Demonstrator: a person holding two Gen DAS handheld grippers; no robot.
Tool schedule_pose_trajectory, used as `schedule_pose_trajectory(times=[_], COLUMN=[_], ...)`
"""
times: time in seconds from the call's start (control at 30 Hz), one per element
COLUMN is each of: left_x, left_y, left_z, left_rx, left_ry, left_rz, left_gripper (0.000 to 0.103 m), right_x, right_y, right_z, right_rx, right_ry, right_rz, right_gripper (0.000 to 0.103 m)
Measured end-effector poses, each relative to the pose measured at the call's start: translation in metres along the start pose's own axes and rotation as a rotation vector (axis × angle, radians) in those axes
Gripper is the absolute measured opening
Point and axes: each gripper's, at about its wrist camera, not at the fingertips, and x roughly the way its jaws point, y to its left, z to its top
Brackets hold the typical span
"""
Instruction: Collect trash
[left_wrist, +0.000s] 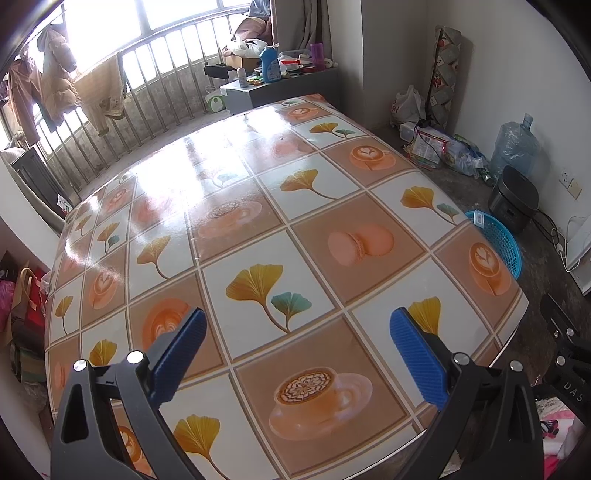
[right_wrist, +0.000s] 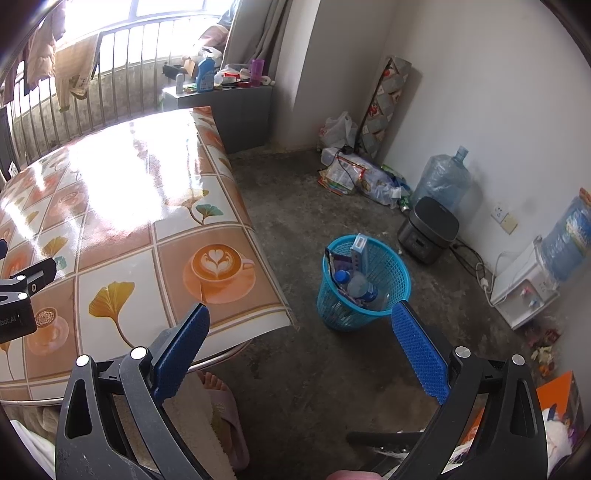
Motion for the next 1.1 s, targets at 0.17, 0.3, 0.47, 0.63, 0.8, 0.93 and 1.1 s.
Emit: schedule_pose_trajectory(times=[0.17,0.3,0.47,0.63,0.8,0.93,1.1], left_x=[-0.0001,-0.0001,-0.0005,-0.0012,-0.0013,-0.0022,-0.0030], left_y=[-0.0003,-0.0004,-0.0012,-0.0019,-0.0017,-0.0016,-0.0015], left_z=[-0.0002,-0.0001,-0.0008,-0.0010,-0.0010,-0.0002,0.0023], left_rx=[-0.001,0.000,0.002,0.014,0.015,0.018,0.024], left_ry=[0.000,0.000,0.002,0.000,0.000,-0.002,-0.004], left_rz=[0.001,0.001,-0.002,-0.005,-0.005,-0.006,-0.008], left_gripper=[0.097,0.097,0.097,0.097,0.097,0.097,0.097], right_x=[-0.0003,-0.0003,-0.0010,-0.0011,-0.0008,-0.0011,-0.0009], right_y=[-0.0014,-0.0016,-0.0023,-0.0023,-0.0042,-0.0050,-0.0053], right_z=[0.0006,0.0006,0.0009,0.0010,0.0010,0.0011,0.0012], right_rx=[0.000,-0.001,0.000,0.000,0.003,0.002,0.003], right_ry=[-0.002,-0.001,-0.002,-0.003,-0.004,-0.005,-0.006], right_rz=[-0.001,-0.001,-0.002,-0.001,-0.003,-0.004,-0.005], right_gripper=[0.095,0.095,0.095,0.095,0.095,0.095,0.095])
